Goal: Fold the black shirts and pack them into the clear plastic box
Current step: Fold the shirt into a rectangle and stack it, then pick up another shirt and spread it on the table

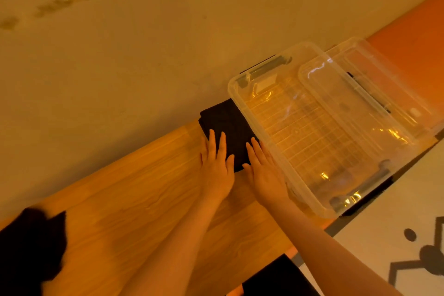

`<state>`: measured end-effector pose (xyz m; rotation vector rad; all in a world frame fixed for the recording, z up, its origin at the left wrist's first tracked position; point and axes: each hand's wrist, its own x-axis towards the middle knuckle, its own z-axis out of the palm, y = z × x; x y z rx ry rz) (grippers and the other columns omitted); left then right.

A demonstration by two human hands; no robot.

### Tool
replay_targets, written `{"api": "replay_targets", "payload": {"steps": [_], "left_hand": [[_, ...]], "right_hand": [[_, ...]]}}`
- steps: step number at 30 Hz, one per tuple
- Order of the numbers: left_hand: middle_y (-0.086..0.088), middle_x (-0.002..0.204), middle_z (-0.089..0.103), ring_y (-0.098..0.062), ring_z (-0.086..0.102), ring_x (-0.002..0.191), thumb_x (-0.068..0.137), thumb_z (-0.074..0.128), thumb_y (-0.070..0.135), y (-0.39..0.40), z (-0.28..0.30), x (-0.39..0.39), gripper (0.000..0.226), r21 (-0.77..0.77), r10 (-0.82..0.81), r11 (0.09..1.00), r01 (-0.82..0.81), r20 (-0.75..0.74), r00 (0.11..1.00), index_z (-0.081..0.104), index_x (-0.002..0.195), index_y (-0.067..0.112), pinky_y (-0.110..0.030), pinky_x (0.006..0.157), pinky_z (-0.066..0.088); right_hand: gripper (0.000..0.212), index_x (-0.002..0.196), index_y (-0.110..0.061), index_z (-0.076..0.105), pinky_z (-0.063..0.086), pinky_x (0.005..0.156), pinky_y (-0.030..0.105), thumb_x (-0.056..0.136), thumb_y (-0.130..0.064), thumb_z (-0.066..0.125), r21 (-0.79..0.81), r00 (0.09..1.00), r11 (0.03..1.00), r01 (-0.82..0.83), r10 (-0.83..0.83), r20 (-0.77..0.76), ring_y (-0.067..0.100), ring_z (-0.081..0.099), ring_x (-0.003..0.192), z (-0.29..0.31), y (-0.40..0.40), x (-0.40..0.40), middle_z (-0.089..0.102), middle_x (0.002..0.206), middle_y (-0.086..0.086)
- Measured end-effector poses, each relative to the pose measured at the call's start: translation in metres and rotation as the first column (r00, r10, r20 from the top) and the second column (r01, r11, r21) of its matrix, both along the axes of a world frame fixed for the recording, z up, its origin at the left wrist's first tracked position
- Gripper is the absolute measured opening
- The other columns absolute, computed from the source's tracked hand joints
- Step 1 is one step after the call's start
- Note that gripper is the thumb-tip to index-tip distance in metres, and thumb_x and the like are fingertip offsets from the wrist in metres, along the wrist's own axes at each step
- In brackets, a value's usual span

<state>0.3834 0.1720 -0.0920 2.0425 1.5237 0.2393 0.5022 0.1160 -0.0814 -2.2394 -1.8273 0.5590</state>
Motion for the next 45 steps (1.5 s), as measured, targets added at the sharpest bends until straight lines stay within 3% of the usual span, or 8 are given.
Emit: {"api": "replay_targets", "payload": {"steps": [3,7,10,17,22,29,40,45], "left_hand": [[-0.001,0.156,-0.016,-0.025,-0.015,0.143,0.100,0.024,0.039,0.000,0.004,-0.004,0.058,-0.090,-0.082,0.994,0.067,-0.179,0.980,-0.007,0.148,0.028,-0.047,0.116,0.004],[-0.002,0.156,-0.017,-0.025,-0.017,0.143,0.100,0.022,0.042,-0.003,0.023,-0.005,0.059,-0.152,-0.107,0.986,0.070,-0.251,0.962,-0.007,0.148,0.026,-0.047,0.115,0.001],[-0.002,0.156,-0.016,-0.024,-0.017,0.142,0.100,0.022,0.043,-0.017,0.039,-0.021,0.060,-0.101,-0.075,0.994,0.048,-0.284,0.956,-0.008,0.148,0.026,-0.044,0.115,-0.002],[-0.003,0.153,-0.022,-0.024,-0.020,0.141,0.099,0.023,0.042,-0.064,0.055,-0.111,0.060,-0.048,0.135,0.985,-0.168,-0.397,0.908,-0.009,0.148,0.024,-0.044,0.114,-0.009],[-0.005,0.155,-0.018,-0.024,-0.018,0.142,0.099,0.018,0.043,-0.109,0.049,-0.177,0.060,0.013,0.350,0.925,-0.380,-0.422,0.836,-0.010,0.148,0.022,-0.041,0.113,-0.012],[-0.003,0.153,-0.018,-0.021,-0.015,0.142,0.086,-0.001,0.048,-0.168,0.046,-0.264,0.069,0.093,0.567,0.796,-0.598,-0.459,0.684,-0.010,0.148,0.017,-0.042,0.113,-0.010],[-0.017,0.151,0.027,-0.038,0.021,0.140,0.090,0.053,0.043,-0.190,0.028,-0.395,0.064,0.225,0.681,0.705,-0.673,-0.480,0.553,0.034,0.144,0.016,-0.056,0.110,0.019],[-0.010,0.157,0.000,-0.028,-0.005,0.145,0.096,0.029,0.051,-0.192,0.010,-0.435,0.069,0.112,0.620,0.722,-0.683,-0.543,0.566,0.004,0.150,0.015,-0.045,0.116,-0.001]], "right_hand": [[0.085,0.141,-0.019,-0.009,-0.012,0.108,0.024,0.072,-0.064,-0.026,-0.075,0.996,0.995,-0.060,0.064,0.057,0.008,-0.021,0.134,-0.006,-0.006,0.007,-0.019,0.146,-0.005],[0.076,0.146,-0.018,-0.003,-0.014,0.108,0.026,0.085,-0.063,-0.009,-0.073,0.999,0.997,0.013,-0.010,0.049,0.009,-0.021,0.135,0.005,-0.009,-0.006,-0.019,0.146,-0.005],[0.080,0.145,-0.013,0.005,-0.010,0.111,0.032,0.084,-0.060,-0.018,-0.004,0.996,0.999,-0.044,0.045,0.075,0.016,-0.012,0.140,0.015,-0.013,-0.020,-0.008,0.149,-0.001],[0.103,0.146,-0.017,-0.003,-0.010,0.111,0.029,0.063,-0.065,-0.041,-0.049,0.951,0.953,-0.297,0.300,0.068,0.012,-0.016,0.137,0.027,-0.004,-0.061,-0.004,0.156,0.000],[0.120,0.149,-0.012,0.004,-0.007,0.111,0.030,0.054,-0.065,-0.046,-0.111,0.821,0.828,-0.549,0.560,0.112,0.020,-0.005,0.145,0.029,0.003,-0.121,0.002,0.157,0.007],[0.060,0.149,-0.013,0.001,-0.002,0.116,0.035,0.100,-0.040,0.020,-0.206,0.521,0.533,-0.821,0.846,0.113,0.020,-0.006,0.145,0.037,0.001,-0.247,-0.006,0.158,0.005],[0.070,0.149,-0.015,-0.002,-0.001,0.116,0.038,0.097,-0.039,0.038,-0.259,0.234,0.252,-0.932,0.967,0.099,0.019,-0.008,0.145,0.032,0.005,-0.410,-0.008,0.158,0.002],[0.085,0.149,-0.016,-0.002,0.002,0.116,0.039,0.090,-0.043,0.052,-0.233,0.201,0.209,-0.950,0.978,0.057,0.020,-0.007,0.145,0.009,0.009,-0.458,-0.005,0.158,0.003]]}}
